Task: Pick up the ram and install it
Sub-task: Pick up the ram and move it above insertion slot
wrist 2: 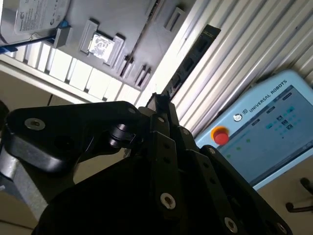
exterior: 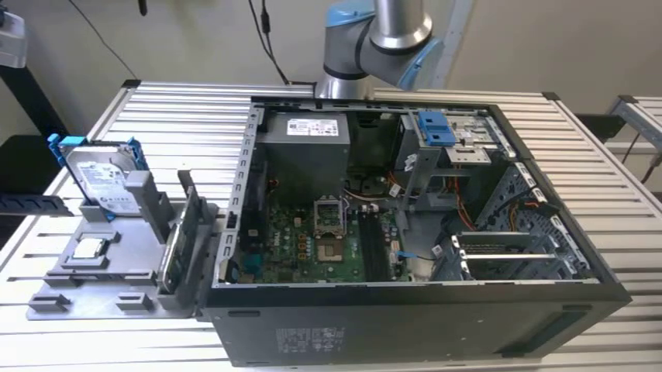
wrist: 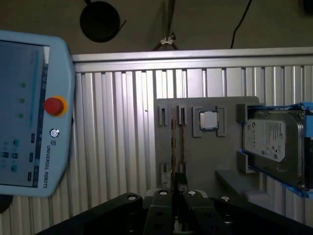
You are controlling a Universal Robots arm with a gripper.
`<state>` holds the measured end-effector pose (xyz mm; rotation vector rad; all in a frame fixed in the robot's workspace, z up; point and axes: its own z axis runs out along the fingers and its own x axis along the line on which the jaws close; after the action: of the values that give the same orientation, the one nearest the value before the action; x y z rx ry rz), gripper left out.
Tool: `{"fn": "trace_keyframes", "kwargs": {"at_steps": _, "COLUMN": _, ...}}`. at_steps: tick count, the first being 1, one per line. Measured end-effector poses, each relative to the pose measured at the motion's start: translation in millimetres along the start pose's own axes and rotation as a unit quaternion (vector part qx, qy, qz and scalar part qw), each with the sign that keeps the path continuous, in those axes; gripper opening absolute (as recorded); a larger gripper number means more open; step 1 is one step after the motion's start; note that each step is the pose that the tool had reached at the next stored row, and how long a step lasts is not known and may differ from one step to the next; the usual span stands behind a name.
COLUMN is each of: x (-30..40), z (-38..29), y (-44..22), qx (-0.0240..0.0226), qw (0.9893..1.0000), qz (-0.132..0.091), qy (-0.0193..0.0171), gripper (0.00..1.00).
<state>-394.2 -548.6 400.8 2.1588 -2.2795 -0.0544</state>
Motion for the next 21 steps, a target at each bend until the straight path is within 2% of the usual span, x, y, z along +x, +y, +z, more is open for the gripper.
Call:
{"fn": "trace_keyframes", "kwargs": {"at_steps": 10, "x": -0.3, "z": -7.1, "y": 0.3, "qx": 0.0, "qw": 1.0, "qz": 0.0, "qy": 0.0, "gripper": 0.14}}
{"fn": "trace_keyframes", "kwargs": {"at_steps": 21, "x": -0.6, "z": -25.4, "y": 0.8, "qx": 0.0, "qw": 1.0, "qz": 0.0, "qy": 0.0, "gripper": 0.14}}
